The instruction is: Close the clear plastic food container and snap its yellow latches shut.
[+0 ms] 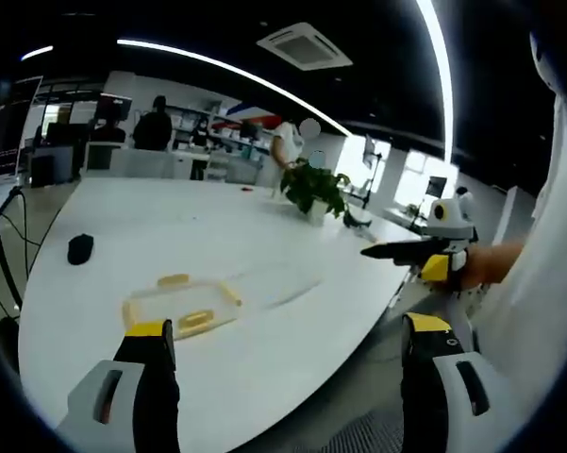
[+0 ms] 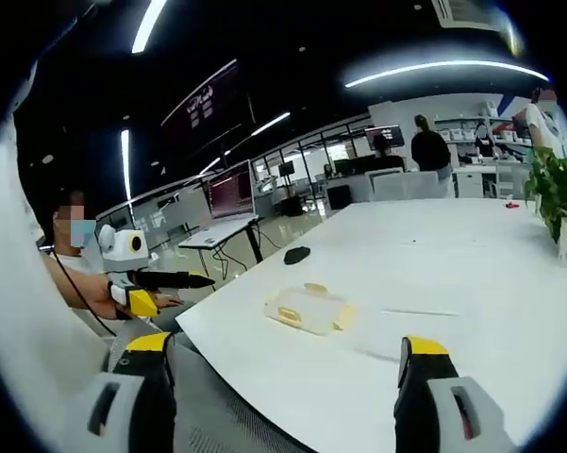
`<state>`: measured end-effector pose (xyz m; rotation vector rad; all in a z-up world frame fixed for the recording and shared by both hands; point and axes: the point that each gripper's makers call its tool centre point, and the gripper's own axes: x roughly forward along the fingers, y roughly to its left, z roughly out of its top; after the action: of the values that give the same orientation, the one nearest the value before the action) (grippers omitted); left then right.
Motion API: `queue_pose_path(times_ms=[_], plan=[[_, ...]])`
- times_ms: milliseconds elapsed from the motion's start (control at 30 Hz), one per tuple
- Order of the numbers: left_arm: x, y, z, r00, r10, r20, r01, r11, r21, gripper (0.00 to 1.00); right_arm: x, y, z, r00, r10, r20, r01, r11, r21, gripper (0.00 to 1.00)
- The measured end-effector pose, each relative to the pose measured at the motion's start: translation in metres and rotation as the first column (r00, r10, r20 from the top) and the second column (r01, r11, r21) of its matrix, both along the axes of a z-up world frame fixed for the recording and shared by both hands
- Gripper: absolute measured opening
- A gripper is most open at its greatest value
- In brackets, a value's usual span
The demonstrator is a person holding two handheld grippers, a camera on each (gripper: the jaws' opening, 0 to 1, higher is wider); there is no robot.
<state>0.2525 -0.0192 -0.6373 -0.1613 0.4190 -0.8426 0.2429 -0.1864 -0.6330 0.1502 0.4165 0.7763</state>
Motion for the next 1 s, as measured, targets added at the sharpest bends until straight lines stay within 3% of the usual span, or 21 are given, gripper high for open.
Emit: queue_pose_path(times_ms=[1000], plan=[[-0.0002,-0.0029,0.0015,1.000,-0.006,0.001,0.006,1.000,-0.013,0.99,-0.0045,0.0059,-0.0059,0.999,0.042,-0.012,-0.043,0.999,-0.034,0.99]])
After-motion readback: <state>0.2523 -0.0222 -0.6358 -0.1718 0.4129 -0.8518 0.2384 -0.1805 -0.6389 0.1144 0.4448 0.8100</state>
